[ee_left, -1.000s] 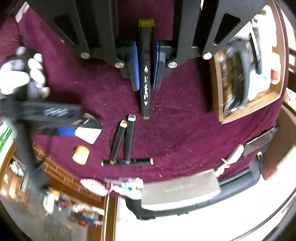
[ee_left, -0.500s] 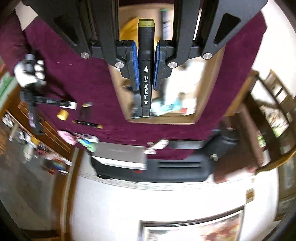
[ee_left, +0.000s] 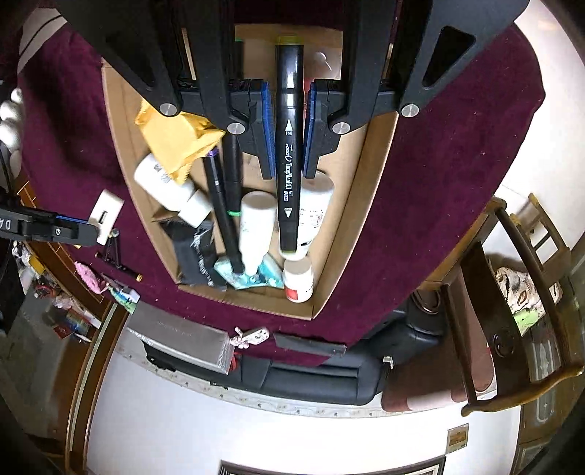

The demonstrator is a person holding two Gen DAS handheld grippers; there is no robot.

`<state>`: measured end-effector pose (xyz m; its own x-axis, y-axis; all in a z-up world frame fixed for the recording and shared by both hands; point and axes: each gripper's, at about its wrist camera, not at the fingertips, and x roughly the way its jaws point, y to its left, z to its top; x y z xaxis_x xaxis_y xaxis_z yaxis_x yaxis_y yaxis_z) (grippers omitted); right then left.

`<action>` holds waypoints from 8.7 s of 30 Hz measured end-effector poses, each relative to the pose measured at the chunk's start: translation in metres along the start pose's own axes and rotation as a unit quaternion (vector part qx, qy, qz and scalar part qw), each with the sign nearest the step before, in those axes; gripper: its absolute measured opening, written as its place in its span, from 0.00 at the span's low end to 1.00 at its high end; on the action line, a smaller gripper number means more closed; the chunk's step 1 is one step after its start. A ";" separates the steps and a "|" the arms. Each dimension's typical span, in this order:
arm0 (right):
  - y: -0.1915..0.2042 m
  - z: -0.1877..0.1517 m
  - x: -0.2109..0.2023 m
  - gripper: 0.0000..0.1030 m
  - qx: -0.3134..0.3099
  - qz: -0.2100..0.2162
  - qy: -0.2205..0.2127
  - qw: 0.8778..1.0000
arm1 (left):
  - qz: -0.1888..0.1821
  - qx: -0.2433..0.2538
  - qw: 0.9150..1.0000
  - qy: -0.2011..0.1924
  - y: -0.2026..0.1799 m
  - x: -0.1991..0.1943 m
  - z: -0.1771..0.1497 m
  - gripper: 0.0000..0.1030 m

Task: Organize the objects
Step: 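Carry the marker and white charger over the tray and open both tools, then move both open tools from the tray back toward the remaining black markers, then close the left tool on a black marker lying across another, then lift the marker with the left tool while the right tool grasps another black marker, then carry both markers over the tray and open both tools to drop them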

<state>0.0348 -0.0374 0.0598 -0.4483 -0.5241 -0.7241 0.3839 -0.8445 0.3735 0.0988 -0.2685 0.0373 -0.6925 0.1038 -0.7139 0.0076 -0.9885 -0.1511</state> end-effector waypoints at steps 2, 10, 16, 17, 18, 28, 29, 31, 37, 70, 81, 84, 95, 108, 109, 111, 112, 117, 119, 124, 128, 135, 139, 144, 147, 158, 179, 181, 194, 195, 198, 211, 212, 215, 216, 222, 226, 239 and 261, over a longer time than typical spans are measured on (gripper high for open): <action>0.009 0.003 0.012 0.48 0.000 0.009 0.012 1.000 | 0.000 -0.002 1.000 0.004 0.002 0.006 -0.002 0.11; 0.049 0.026 0.045 0.48 -0.031 0.005 0.030 0.999 | 0.025 -0.006 0.999 0.023 0.013 0.023 0.002 0.11; 0.069 0.051 0.087 0.48 -0.060 -0.041 0.055 0.996 | -0.007 -0.021 1.000 0.007 0.019 0.013 0.004 0.12; 0.070 0.055 0.092 0.48 -0.061 -0.045 0.059 0.995 | -0.013 -0.023 1.000 0.002 0.020 0.009 0.004 0.13; 0.072 0.059 0.099 0.47 -0.063 -0.055 0.062 0.995 | -0.019 -0.027 0.999 -0.005 0.023 0.003 0.004 0.13; 0.066 0.071 0.129 0.48 -0.077 -0.129 0.071 0.986 | -0.047 -0.068 0.996 -0.044 0.049 -0.031 0.007 0.31; 0.066 0.070 0.129 0.48 -0.081 -0.139 0.067 0.985 | -0.047 -0.069 0.996 -0.043 0.049 -0.032 0.007 0.32; 0.065 0.071 0.124 0.48 -0.077 -0.141 0.064 0.985 | -0.049 -0.070 0.996 -0.040 0.049 -0.031 0.004 0.37; 0.056 0.073 0.067 0.49 -0.037 -0.097 0.008 0.995 | -0.047 -0.070 0.996 -0.028 0.043 -0.029 0.004 0.38; 0.007 -0.029 -0.050 0.64 0.007 -0.088 -0.107 0.990 | 0.149 0.127 0.975 -0.104 -0.119 -0.079 0.007 0.49; -0.020 -0.032 -0.060 0.64 0.039 -0.084 -0.117 0.989 | 0.146 0.154 0.973 -0.088 -0.142 -0.071 0.003 0.49; -0.027 -0.033 -0.061 0.64 0.046 -0.081 -0.116 0.989 | 0.146 0.160 0.973 -0.083 -0.148 -0.068 0.003 0.49; -0.063 -0.033 -0.072 0.64 0.070 -0.080 -0.124 0.987 | 0.132 0.182 0.973 -0.054 -0.173 -0.047 0.004 0.49; -0.220 -0.008 -0.161 0.68 0.209 -0.180 -0.214 0.937 | -0.083 0.143 0.985 0.043 -0.231 0.023 0.053 0.48; -0.232 -0.004 -0.160 0.68 0.222 -0.178 -0.215 0.934 | -0.087 0.147 0.984 0.044 -0.238 0.029 0.055 0.48; -0.258 0.004 -0.156 0.68 0.253 -0.170 -0.216 0.928 | -0.092 0.156 0.983 0.045 -0.252 0.045 0.064 0.48; -0.264 0.008 -0.153 0.68 0.262 -0.168 -0.214 0.926 | -0.093 0.157 0.982 0.044 -0.257 0.052 0.068 0.48; -0.302 0.009 -0.129 0.68 0.311 -0.156 -0.203 0.915 | -0.071 0.172 0.982 0.029 -0.279 0.093 0.092 0.48; -0.311 0.000 -0.123 0.68 0.321 -0.153 -0.195 0.914 | -0.058 0.184 0.981 0.036 -0.288 0.114 0.097 0.48; -0.325 -0.010 -0.122 0.68 0.332 -0.152 -0.182 0.913 | -0.084 0.178 0.979 0.058 -0.308 0.152 0.112 0.48; -0.319 -0.007 -0.125 0.68 0.316 -0.164 -0.190 0.915 | -0.068 0.217 0.972 0.065 -0.331 0.176 0.112 0.48; -0.312 -0.002 -0.121 0.68 0.300 -0.170 -0.189 0.919 | -0.030 0.288 0.954 0.074 -0.346 0.204 0.102 0.21; -0.309 0.000 -0.118 0.68 0.290 -0.174 -0.189 0.922 | -0.062 0.291 0.951 0.084 -0.349 0.197 0.094 0.11; -0.293 0.004 -0.118 0.68 0.256 -0.155 -0.200 0.933 | -0.097 0.225 0.965 0.090 -0.318 0.168 0.096 0.11; -0.275 0.009 -0.111 0.68 0.220 -0.150 -0.195 0.944 | -0.115 0.187 0.972 0.079 -0.293 0.133 0.091 0.11; -0.235 0.022 -0.054 0.68 0.191 -0.085 -0.106 0.972 | -0.195 0.093 0.976 -0.031 -0.216 0.025 0.058 0.11; -0.187 0.064 0.038 0.22 0.160 -0.288 -0.001 0.944 | -0.228 0.009 0.967 -0.117 -0.107 -0.019 0.057 0.11; -0.188 0.060 0.034 0.12 0.172 -0.262 -0.006 0.950 | -0.224 0.005 0.967 -0.125 -0.100 -0.025 0.054 0.11; -0.130 0.035 -0.024 0.12 0.172 -0.131 -0.063 0.974 | -0.178 -0.021 0.972 -0.153 -0.053 -0.062 0.038 0.11; -0.121 0.034 -0.028 0.12 0.167 -0.117 -0.066 0.977 | -0.172 -0.025 0.972 -0.156 -0.048 -0.067 0.035 0.11; -0.088 0.032 -0.038 0.12 0.142 -0.081 -0.073 0.984 | -0.157 -0.033 0.973 -0.165 -0.033 -0.082 0.028 0.11; 0.033 0.003 0.017 0.13 0.061 0.046 -0.005 0.997 | -0.089 -0.026 0.994 -0.066 0.013 -0.073 0.009 0.11; 0.039 0.001 0.024 0.13 0.059 0.053 0.004 0.997 | -0.087 -0.027 0.994 -0.053 0.016 -0.065 0.009 0.11; 0.053 -0.004 0.042 0.13 0.053 0.066 0.024 0.996 | -0.086 -0.031 0.996 -0.022 0.019 -0.044 0.011 0.11; 0.058 -0.006 0.048 0.13 0.049 0.068 0.030 0.996 | -0.088 -0.033 0.996 -0.011 0.020 -0.037 0.012 0.11; 0.069 -0.008 0.073 0.13 0.043 0.068 0.055 0.995 | -0.083 -0.039 0.996 0.016 0.015 -0.009 0.022 0.11; 0.069 -0.006 0.088 0.13 0.047 0.061 0.065 0.995 | -0.072 -0.030 0.996 0.033 0.010 0.013 0.023 0.11; 0.085 -0.012 0.105 0.14 0.037 0.059 0.090 0.993 | 0.010 0.006 1.000 -0.022 0.001 -0.004 0.019 0.14; 0.078 -0.029 0.039 0.42 0.038 0.074 -0.018 0.996 | 0.152 0.079 0.970 -0.169 -0.071 -0.090 0.019 0.52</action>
<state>0.0709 -0.1203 0.0443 -0.4203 -0.6460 -0.6372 0.3859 -0.7628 0.5188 0.1476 -0.2095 0.1253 -0.8733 -0.2115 -0.4390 0.1566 -0.9749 0.1582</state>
